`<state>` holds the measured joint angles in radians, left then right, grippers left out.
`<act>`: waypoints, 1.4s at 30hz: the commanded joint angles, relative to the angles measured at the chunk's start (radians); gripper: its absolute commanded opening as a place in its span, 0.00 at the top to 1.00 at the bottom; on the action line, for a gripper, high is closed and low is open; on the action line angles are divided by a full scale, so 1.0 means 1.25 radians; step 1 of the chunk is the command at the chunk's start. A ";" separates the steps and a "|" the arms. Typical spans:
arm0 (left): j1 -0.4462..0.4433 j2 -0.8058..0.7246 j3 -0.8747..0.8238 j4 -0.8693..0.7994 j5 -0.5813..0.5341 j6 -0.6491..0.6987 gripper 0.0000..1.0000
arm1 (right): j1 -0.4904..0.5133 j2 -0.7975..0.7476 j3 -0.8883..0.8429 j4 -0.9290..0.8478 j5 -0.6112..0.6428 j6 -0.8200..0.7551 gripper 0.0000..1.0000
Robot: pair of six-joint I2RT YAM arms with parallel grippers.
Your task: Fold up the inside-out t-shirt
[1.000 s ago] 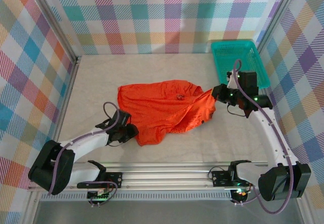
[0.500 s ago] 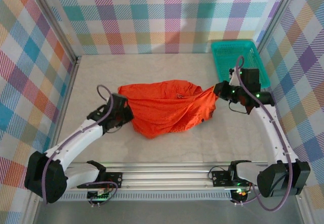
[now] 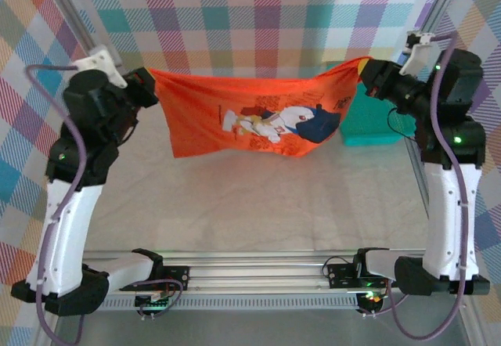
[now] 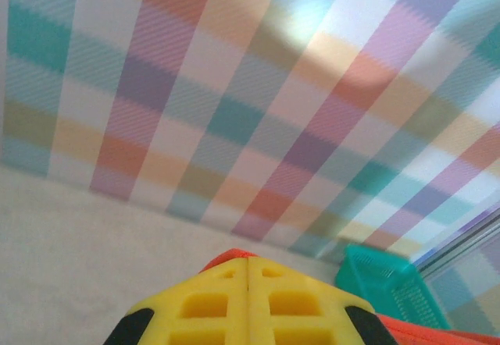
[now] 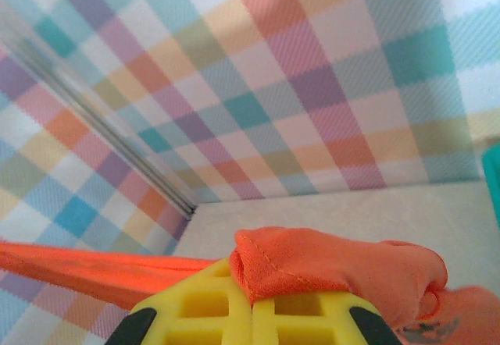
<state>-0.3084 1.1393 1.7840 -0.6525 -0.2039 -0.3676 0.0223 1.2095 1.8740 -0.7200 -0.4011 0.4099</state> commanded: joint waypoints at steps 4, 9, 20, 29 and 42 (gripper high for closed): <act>0.010 -0.099 0.082 0.041 -0.020 0.098 1.00 | -0.005 -0.106 0.063 0.019 -0.080 -0.022 1.00; 0.011 -0.114 0.142 0.021 0.007 0.138 1.00 | -0.005 -0.121 0.137 -0.006 -0.028 -0.038 1.00; 0.032 0.109 0.022 0.035 -0.043 0.181 1.00 | -0.006 0.020 -0.020 0.081 0.010 -0.035 1.00; 0.101 0.453 -0.065 0.151 0.007 0.127 1.00 | 0.022 0.316 -0.129 0.185 -0.002 -0.013 1.00; 0.117 0.684 -0.012 0.107 0.124 0.050 0.31 | 0.155 0.708 0.241 -0.066 0.079 -0.071 0.34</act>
<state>-0.1612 2.0857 1.7206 -0.5117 -0.0738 -0.2836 0.1932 2.1616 2.0762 -0.6930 -0.3237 0.3679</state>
